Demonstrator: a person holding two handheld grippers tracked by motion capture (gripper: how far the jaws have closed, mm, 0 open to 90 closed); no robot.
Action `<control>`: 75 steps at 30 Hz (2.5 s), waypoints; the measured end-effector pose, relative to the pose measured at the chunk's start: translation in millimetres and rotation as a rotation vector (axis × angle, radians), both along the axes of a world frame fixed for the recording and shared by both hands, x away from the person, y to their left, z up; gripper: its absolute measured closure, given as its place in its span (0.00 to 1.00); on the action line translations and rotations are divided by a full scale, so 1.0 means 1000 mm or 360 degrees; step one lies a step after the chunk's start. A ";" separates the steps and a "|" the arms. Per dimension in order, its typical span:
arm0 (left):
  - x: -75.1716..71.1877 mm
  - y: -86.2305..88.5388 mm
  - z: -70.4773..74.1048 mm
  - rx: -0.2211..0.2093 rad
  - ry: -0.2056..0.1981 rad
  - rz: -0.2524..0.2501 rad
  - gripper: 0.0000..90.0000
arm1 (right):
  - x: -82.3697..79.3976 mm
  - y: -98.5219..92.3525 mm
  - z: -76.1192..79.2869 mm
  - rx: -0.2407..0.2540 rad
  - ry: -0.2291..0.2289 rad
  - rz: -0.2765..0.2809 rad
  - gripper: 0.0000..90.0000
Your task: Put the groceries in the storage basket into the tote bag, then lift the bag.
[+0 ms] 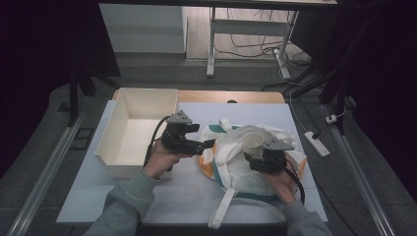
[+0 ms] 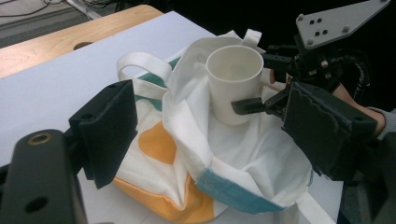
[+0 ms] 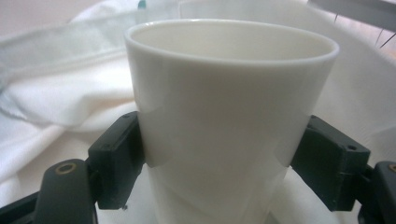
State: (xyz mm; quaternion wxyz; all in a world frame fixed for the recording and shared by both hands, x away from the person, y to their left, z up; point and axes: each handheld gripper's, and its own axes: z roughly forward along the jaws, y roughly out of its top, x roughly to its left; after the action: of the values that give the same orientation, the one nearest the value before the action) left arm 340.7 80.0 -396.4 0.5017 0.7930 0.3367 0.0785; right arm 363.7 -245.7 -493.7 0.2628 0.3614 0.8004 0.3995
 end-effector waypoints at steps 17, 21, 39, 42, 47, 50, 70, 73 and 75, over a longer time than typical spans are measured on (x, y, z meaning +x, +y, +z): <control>0.000 0.004 0.000 -0.0007 -0.0002 0.0005 0.20 | -0.008 -0.011 -0.003 -0.0001 0.0119 -0.0019 0.25; 0.000 0.003 0.000 -0.0002 0.0002 0.0004 0.20 | -0.005 -0.007 -0.004 -0.0009 0.0101 -0.0006 0.25; 0.002 0.001 -0.003 0.0034 0.0013 -0.0010 0.20 | -0.010 -0.014 0.008 0.0019 0.0079 -0.0005 0.09; 0.003 -0.001 -0.006 0.0057 0.0019 -0.0011 0.20 | -0.018 -0.018 0.013 0.0042 0.0083 0.0004 0.08; 0.002 -0.005 -0.009 0.0106 0.0015 -0.0015 0.20 | -0.036 -0.031 0.020 0.0078 0.0057 -0.0018 0.10; 0.001 -0.007 -0.010 0.0116 0.0013 -0.0025 0.20 | -0.042 -0.041 0.025 0.0123 0.0042 -0.0033 0.11; -0.006 -0.027 -0.015 0.0231 -0.0023 -0.0072 0.20 | -0.045 -0.073 0.036 0.0111 0.0070 -0.0041 0.19; -0.007 -0.035 -0.019 0.0274 -0.0027 -0.0089 0.20 | -0.044 -0.073 0.036 0.0084 0.0080 -0.0035 0.20; -0.008 -0.040 -0.022 0.0299 -0.0035 -0.0080 0.20 | -0.044 -0.074 0.036 0.0075 0.0078 -0.0037 0.20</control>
State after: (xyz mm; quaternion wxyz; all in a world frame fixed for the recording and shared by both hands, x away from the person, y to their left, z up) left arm 332.3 40.2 -418.2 0.4304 0.8439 0.3023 0.1058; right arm 319.4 -319.5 -458.0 0.2392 0.3864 0.7927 0.4063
